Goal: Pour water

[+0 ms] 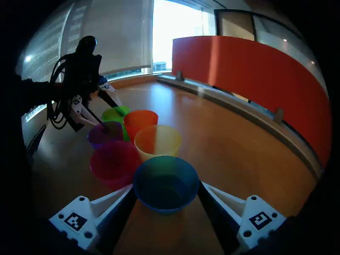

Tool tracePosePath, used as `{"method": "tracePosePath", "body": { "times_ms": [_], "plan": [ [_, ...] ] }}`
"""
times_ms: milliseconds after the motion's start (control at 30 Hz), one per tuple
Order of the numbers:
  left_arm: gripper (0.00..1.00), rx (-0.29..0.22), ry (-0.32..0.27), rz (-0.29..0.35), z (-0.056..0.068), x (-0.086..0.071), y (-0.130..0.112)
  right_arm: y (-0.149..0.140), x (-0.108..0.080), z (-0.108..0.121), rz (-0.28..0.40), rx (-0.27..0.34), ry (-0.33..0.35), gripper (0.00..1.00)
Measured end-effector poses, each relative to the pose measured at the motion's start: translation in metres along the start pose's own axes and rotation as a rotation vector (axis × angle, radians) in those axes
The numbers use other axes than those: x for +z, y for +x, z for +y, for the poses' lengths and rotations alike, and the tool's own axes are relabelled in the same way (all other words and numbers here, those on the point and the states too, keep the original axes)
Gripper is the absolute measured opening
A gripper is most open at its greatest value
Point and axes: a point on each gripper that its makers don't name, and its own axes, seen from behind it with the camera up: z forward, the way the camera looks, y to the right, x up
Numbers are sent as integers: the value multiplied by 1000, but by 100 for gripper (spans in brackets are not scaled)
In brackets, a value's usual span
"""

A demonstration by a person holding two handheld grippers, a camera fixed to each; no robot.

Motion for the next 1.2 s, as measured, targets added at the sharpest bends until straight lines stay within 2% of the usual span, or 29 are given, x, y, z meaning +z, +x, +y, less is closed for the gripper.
{"method": "tracePosePath", "body": {
  "times_ms": [400,533,867,1200],
  "plan": [
    [91,-7,4,8,0,2,1,1,4,-4,1,8,12,90],
    [84,-4,17,9,-2,3,1,0,4,-4,3,3,10,90],
    [83,-8,23,15,-2,2,2,-3,3,-3,8,-2,8,89],
    [83,-30,43,47,-6,-4,12,-2,1,-1,15,3,1,89]
  ]
}}
